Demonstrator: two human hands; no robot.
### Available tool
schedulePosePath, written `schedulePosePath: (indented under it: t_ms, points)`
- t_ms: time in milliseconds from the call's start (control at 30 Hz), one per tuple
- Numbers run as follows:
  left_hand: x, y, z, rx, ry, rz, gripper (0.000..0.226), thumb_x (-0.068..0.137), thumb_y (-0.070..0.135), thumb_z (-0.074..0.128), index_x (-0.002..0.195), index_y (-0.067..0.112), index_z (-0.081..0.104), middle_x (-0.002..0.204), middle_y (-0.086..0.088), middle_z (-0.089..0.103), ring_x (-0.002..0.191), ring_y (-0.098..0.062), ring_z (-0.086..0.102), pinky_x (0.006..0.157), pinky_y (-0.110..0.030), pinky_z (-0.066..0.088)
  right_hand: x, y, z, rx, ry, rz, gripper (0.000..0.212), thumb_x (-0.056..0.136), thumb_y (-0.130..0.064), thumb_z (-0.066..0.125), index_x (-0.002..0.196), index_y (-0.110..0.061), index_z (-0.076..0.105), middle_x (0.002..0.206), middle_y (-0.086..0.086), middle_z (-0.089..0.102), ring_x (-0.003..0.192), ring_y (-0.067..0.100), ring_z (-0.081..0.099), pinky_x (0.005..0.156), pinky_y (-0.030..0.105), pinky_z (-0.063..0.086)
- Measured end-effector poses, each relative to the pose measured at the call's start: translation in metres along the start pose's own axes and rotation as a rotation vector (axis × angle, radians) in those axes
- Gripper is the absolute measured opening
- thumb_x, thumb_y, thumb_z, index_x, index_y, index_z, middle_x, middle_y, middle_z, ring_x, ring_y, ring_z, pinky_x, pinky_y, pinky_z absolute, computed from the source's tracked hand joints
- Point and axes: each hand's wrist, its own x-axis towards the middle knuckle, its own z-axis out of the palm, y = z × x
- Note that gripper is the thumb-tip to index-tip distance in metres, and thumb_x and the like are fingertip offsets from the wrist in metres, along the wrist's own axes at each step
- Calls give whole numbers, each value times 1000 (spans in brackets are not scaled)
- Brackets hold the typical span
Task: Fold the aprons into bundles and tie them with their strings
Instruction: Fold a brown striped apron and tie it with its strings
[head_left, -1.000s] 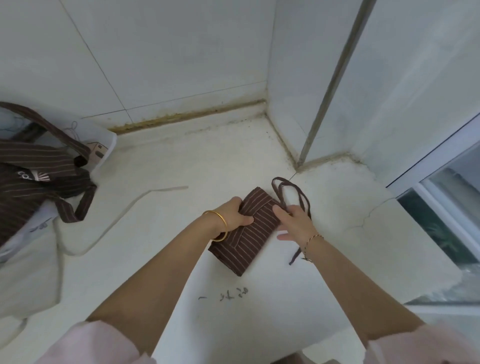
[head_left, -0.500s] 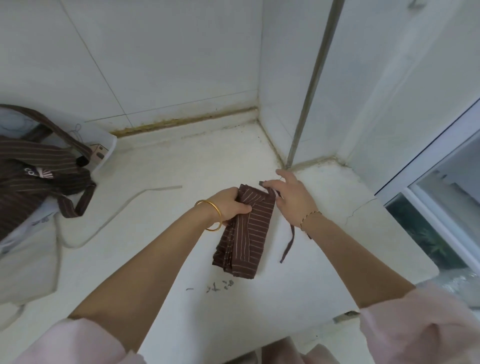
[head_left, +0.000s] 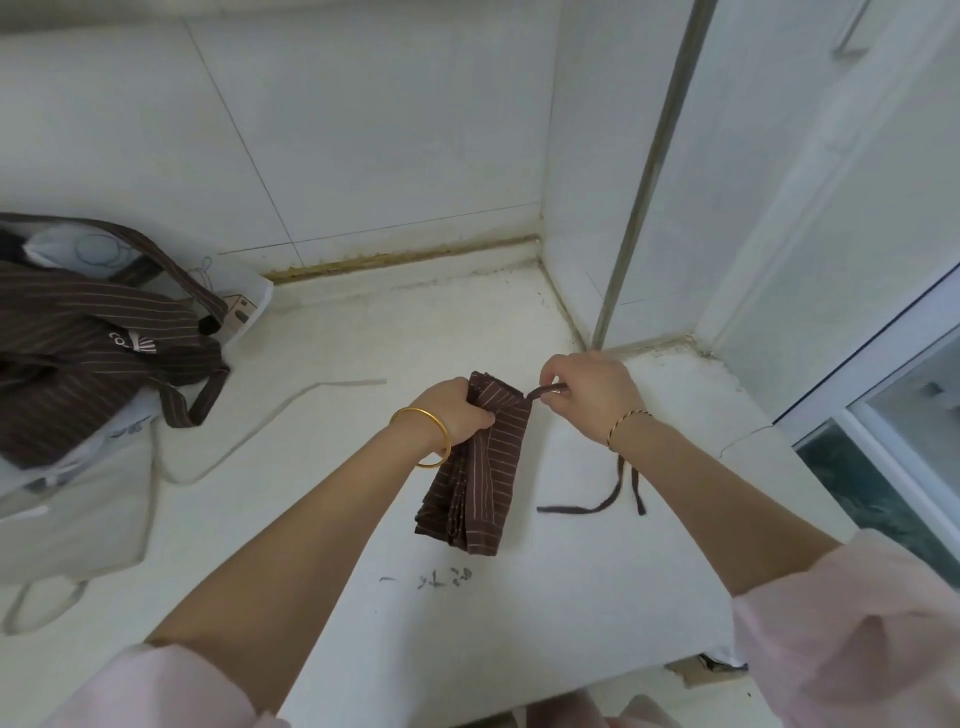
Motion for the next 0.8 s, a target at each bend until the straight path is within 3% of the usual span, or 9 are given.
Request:
schedulePosePath:
  t_ms: [133, 333, 433, 533, 667, 800]
  points:
    - [1, 2, -6, 16, 66, -13, 17, 90, 24, 54, 101, 12, 49, 99, -8, 58, 84, -23, 57, 68, -33, 52, -3, -5, 0, 354, -71, 133, 15, 92, -34, 55, 89, -19, 57, 89, -1, 60, 85, 17, 57, 77, 34, 48]
    - [0, 4, -10, -219, 103, -55, 22, 91, 22, 54, 108, 9, 50, 105, -9, 59, 90, -24, 59, 69, -35, 55, -18, -8, 18, 567, -162, 351, 9, 92, -20, 55, 84, -16, 57, 77, 2, 58, 70, 20, 63, 68, 30, 49]
    - [0, 7, -12, -466, 84, -77, 21, 92, 21, 55, 110, 9, 51, 102, -9, 61, 81, -19, 59, 61, -30, 52, -24, -15, 29, 653, -192, 372, 21, 87, -16, 64, 80, 4, 62, 68, 6, 52, 60, 17, 46, 59, 23, 38]
    - [0, 10, -12, -797, -7, -105, 17, 94, 17, 55, 109, 10, 51, 93, -8, 64, 78, -19, 63, 71, -34, 57, -27, -26, 28, 1064, -225, 525, 11, 89, -5, 59, 84, 0, 68, 76, 10, 63, 61, 17, 55, 58, 23, 48]
    - [-3, 10, -11, -984, -169, -29, 16, 97, 20, 49, 112, 15, 52, 100, -9, 65, 85, -21, 65, 82, -39, 56, -28, -35, 20, 1756, -338, 754, 30, 98, -12, 40, 81, -3, 63, 71, 12, 66, 55, 22, 64, 54, 29, 56]
    - [-4, 11, -10, -973, -236, 28, 23, 97, 25, 50, 119, 17, 49, 103, -7, 65, 86, -20, 64, 88, -41, 53, -33, -43, 22, 1802, -385, 809, 33, 100, -24, 38, 79, -8, 58, 58, 5, 64, 47, 15, 62, 49, 22, 53]
